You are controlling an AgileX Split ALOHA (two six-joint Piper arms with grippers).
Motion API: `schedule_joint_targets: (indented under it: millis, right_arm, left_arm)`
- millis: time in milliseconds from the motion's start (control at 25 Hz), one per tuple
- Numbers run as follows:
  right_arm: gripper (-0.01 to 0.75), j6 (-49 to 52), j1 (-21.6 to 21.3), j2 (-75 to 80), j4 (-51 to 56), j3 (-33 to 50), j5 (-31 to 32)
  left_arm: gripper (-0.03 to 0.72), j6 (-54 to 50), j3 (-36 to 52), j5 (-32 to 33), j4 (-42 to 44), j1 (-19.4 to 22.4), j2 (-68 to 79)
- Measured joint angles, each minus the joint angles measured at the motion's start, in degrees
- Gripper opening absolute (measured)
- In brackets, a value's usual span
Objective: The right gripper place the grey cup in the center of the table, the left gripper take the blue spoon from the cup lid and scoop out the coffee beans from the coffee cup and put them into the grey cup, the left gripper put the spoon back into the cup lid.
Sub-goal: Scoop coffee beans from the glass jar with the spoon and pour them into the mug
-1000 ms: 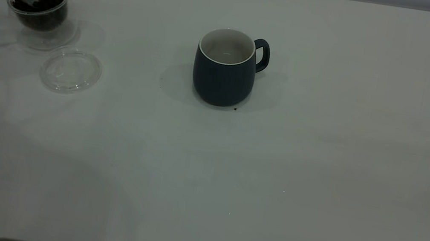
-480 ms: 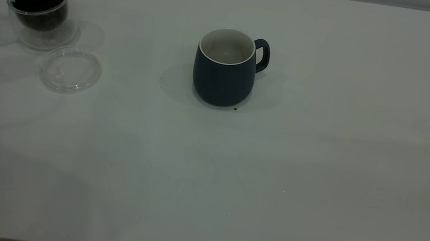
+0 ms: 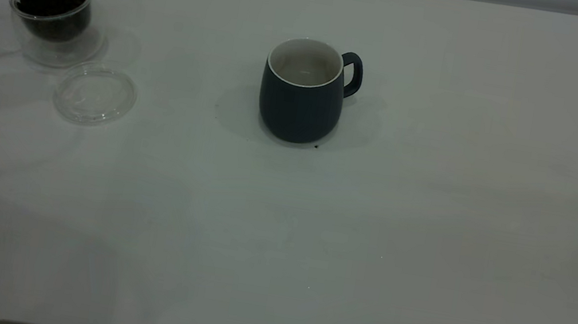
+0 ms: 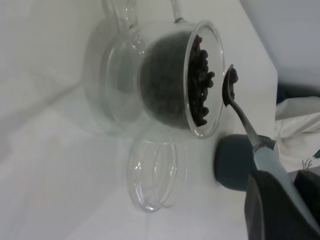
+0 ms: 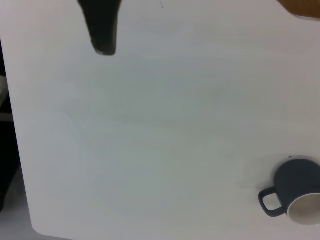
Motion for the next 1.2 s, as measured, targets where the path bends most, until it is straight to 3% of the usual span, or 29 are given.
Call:
schedule_joint_targets:
  millis: [440, 1200]
  right_arm:
    - [0.462, 0.0, 0.0, 0.0, 0.0, 0.0, 0.0]
    - [0.462, 0.0, 0.0, 0.0, 0.0, 0.0, 0.0]
  left_arm:
    - [0.128, -2.0, 0.0, 0.0, -1.5, -0.9, 0.0]
    - [0.128, -2.4, 0.0, 0.0, -6.3, -13.9, 0.1]
